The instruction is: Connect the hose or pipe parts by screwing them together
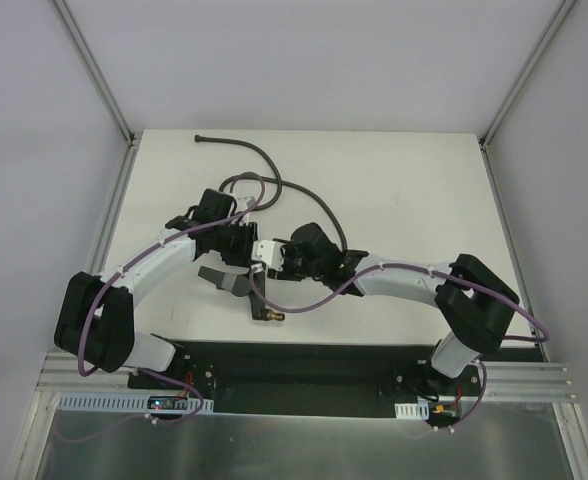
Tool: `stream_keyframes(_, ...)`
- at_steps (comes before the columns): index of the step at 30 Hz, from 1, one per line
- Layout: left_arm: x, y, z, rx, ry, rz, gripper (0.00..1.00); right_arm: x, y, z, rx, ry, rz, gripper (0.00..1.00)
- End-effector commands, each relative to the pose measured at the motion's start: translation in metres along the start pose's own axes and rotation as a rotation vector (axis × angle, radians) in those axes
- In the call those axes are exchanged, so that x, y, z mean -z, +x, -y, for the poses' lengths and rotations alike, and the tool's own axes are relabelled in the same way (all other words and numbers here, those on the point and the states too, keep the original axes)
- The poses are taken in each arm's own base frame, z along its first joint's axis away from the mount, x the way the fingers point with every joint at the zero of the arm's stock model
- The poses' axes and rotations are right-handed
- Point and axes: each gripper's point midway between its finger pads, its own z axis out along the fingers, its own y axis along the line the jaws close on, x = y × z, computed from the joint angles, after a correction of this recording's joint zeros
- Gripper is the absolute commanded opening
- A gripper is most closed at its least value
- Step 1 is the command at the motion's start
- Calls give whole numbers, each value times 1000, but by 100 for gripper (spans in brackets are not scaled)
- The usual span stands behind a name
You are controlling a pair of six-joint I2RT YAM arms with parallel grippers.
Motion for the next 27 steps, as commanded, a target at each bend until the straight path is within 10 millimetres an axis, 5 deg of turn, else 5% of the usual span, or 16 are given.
stream_keyframes(1, 14, -38, 47, -36, 151, 66, 0, 7, -21, 10, 209, 92, -1, 45)
stream_keyframes(7, 11, -33, 44, -30, 131, 15, 0, 3, -22, 11, 342, 153, -55, 36)
stream_keyframes(8, 10, -33, 43, -28, 128, 11, 0, 3, -22, 11, 354, 154, -59, 18)
stream_keyframes(10, 10, -33, 43, -33, 129, 8, 0, 4, -23, 5, 360, 124, -57, 1)
stream_keyframes(14, 11, -36, 39, -54, 113, 53, 0, 4, -32, -14, 157, -31, 10, 1)
stream_keyframes(21, 13, -42, 38, -66, 116, 172, 0, 8, -36, -18, -319, -266, 128, 1)
stream_keyframes(27, 11, -49, 19, -59, 5, 244, 0, 14, -59, -25, -560, -463, 253, 1)
